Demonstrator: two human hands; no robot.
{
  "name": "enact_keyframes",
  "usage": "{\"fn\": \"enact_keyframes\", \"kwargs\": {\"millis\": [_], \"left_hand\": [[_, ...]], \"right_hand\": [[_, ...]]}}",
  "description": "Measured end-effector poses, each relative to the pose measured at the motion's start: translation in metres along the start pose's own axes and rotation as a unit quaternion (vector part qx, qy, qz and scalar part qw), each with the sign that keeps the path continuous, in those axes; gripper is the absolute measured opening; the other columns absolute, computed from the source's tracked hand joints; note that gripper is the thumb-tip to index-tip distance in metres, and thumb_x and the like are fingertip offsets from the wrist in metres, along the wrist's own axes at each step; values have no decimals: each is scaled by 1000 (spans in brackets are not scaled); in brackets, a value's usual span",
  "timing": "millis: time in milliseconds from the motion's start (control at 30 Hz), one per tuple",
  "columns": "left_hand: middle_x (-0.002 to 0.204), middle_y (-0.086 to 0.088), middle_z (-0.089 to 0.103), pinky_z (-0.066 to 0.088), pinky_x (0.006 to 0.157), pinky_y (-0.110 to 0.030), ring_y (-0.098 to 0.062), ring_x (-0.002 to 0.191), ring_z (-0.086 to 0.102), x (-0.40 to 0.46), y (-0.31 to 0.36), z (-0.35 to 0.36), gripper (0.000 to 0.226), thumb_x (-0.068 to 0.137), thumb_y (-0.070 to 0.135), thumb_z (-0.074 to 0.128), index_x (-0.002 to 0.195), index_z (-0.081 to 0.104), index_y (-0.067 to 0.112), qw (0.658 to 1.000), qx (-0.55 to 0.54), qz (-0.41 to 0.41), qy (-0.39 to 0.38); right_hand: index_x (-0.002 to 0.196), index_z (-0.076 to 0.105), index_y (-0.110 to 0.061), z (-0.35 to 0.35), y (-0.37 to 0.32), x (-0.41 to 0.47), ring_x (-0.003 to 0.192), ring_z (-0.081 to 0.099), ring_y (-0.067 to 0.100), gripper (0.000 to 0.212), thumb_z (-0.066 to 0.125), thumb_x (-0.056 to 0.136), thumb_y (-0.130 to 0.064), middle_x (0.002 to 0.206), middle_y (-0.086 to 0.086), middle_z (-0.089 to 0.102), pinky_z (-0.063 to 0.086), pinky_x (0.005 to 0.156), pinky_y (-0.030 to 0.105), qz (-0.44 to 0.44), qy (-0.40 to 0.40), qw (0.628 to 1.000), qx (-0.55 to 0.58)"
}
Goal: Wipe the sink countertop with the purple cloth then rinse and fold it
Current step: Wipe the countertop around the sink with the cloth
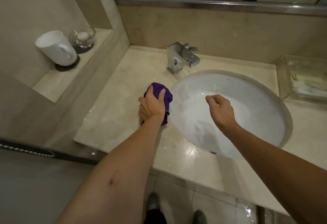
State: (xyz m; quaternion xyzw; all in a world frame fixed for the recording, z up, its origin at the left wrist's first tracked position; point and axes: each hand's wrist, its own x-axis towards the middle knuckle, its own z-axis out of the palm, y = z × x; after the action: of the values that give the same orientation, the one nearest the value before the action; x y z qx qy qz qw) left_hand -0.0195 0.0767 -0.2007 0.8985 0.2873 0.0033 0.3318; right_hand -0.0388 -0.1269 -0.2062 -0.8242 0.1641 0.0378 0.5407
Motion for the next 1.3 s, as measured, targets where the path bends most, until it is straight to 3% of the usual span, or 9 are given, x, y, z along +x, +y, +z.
{"fn": "enact_keyframes", "kwargs": {"millis": [300,533,633,800,967,1067,1200,1300], "left_hand": [[128,-18,54,46,89,-46,-37,114,55,91,-28,-90,58,97,57,50,147,44,28,989,74,49,116],[133,-23,41,44,92,-51,-41,109,53,152,-60,-70,61,100,50,50,152,32,22,966,213,96,110],[130,-24,42,45,88,-50,-41,106,53,174,-74,-61,63,98,50,54,148,34,18,963,227,112,96],[133,-22,42,42,92,-48,-38,116,45,194,-76,-67,68,90,56,62,142,39,19,945,258,160,123],[148,-19,37,35,103,-47,-37,131,36,196,-80,-70,65,97,63,43,149,37,25,932,296,199,69],[143,-19,48,32,107,-47,-37,133,35,199,-79,-71,63,100,63,32,153,32,28,921,326,207,44],[135,-20,51,36,106,-47,-37,124,47,205,-78,-73,64,100,64,29,156,26,34,924,325,203,-15],[137,-24,43,38,102,-49,-41,124,43,205,-79,-74,65,98,67,32,156,22,39,929,317,188,-43]], "right_hand": [[117,67,-18,53,-49,12,107,59,19,32,54,99,-42,116,0,65,40,84,32,-4,-17,999,32],[114,70,-21,100,-54,39,107,60,17,28,57,98,-40,115,-1,68,41,85,30,14,-2,999,37],[115,70,-21,110,-50,51,107,62,18,28,57,98,-40,116,-2,68,43,84,30,17,-2,999,39],[116,69,-22,125,-50,60,108,59,18,30,56,99,-42,118,-2,67,40,85,30,28,-6,999,24],[112,70,-22,136,-58,62,110,60,17,28,55,98,-41,119,-1,67,43,89,32,-7,-38,999,-16],[109,68,-28,138,-62,63,106,61,17,25,54,97,-44,123,0,66,48,93,38,-39,-60,996,-60],[116,69,-23,138,-67,62,107,60,18,31,54,98,-44,123,-1,64,46,90,36,-55,-75,992,-86],[118,69,-24,138,-65,63,109,60,19,34,53,98,-46,126,-1,63,45,89,36,-61,-79,989,-107]]}}
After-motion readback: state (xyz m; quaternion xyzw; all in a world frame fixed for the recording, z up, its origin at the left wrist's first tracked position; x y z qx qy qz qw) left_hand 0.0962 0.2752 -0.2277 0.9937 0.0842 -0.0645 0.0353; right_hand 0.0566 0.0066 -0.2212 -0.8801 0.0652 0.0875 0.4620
